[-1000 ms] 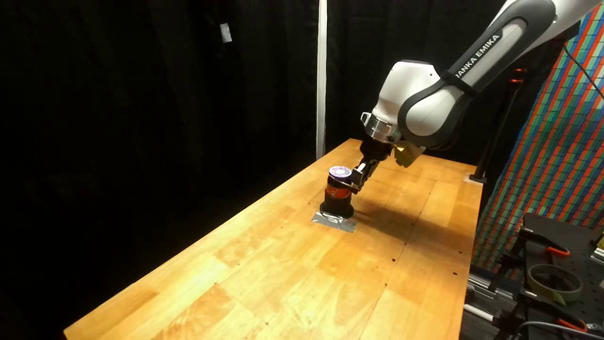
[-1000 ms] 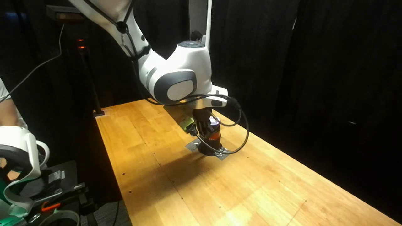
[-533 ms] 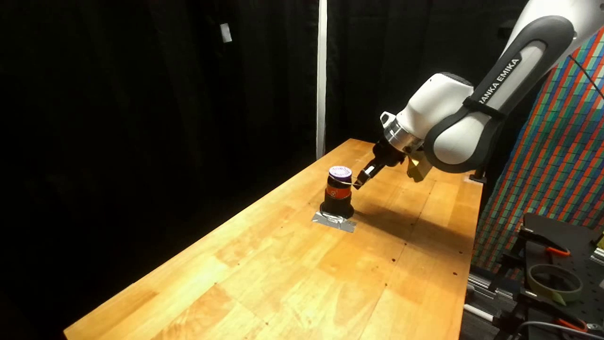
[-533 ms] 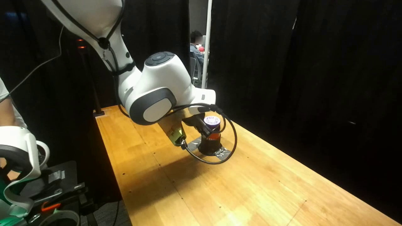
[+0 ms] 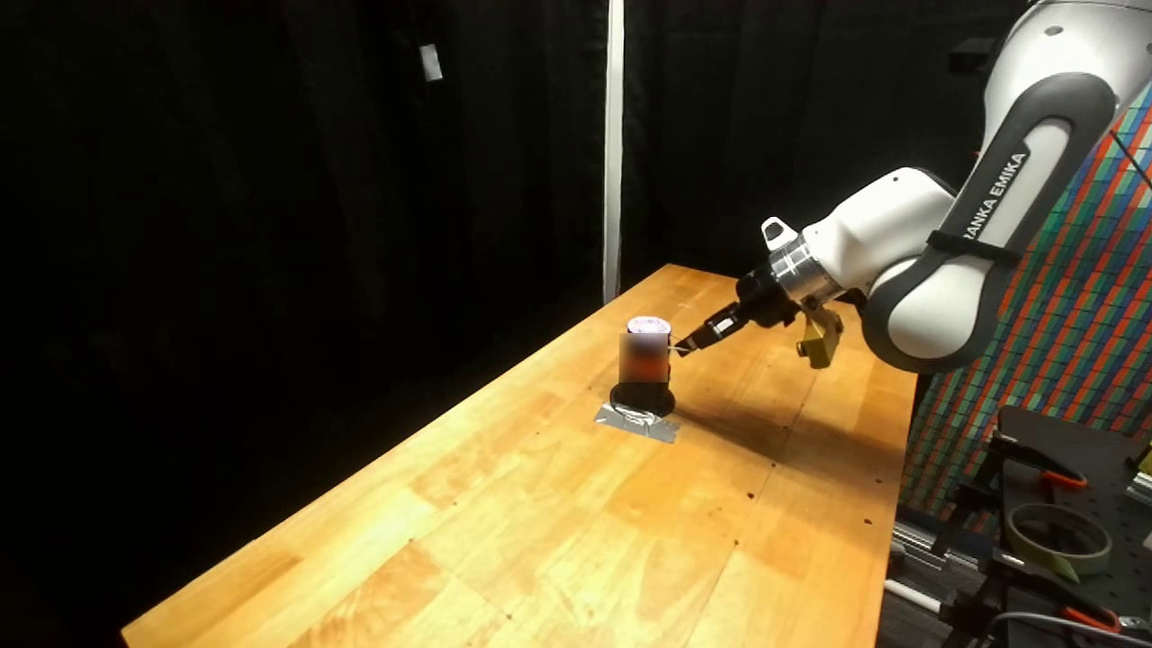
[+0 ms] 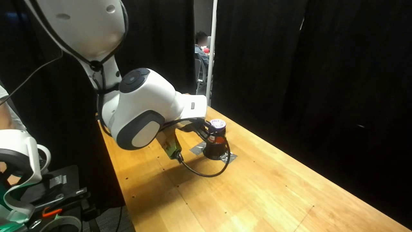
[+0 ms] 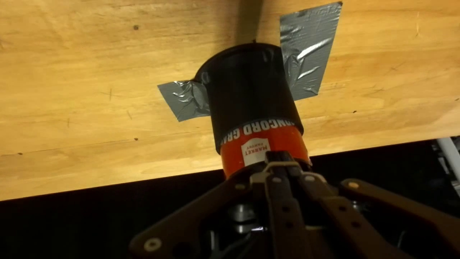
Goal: Put the rubber band around the base of the cup
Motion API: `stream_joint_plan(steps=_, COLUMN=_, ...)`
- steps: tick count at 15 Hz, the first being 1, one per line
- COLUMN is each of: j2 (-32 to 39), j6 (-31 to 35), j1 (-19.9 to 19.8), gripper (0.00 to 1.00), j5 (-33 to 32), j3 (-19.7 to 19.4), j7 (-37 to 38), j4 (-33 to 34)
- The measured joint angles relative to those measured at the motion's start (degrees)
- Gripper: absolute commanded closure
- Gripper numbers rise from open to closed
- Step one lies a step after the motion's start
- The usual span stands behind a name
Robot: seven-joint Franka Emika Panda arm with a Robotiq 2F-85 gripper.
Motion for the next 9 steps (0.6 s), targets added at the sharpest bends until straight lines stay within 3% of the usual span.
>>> stream_joint_plan(steps=9, j2=8.1, j6=24.6, j1=0.4, gripper=0.93, j5=-10.6, j3=-6.3, j7=5.2, j4=-1.6)
